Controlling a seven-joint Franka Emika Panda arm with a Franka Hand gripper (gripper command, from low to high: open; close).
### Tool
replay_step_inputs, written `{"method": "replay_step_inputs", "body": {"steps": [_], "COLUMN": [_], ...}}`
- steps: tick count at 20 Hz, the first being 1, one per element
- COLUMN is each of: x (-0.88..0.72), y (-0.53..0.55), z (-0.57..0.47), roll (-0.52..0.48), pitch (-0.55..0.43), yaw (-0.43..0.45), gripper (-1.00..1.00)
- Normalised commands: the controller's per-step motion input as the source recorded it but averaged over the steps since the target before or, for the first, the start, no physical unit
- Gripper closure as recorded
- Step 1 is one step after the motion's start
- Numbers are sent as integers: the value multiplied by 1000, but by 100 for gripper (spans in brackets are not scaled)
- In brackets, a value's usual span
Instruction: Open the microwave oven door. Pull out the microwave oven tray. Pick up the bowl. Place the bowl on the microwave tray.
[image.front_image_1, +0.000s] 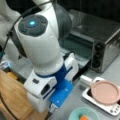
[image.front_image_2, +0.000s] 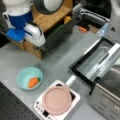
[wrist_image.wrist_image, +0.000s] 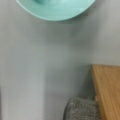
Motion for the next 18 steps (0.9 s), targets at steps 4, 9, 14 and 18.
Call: {"method": "replay_step_inputs", "body": {"steps": [4, 9, 14, 18], "x": [571, 446, 285, 164], "y": [-409, -373, -206, 21], "z": [-38, -38, -104, -229], "roll": [-43, -8, 11, 41], "pitch": [166, 137, 101, 17], "yaw": [170, 156, 100, 27], "gripper": [-100, -100, -100, -100]}}
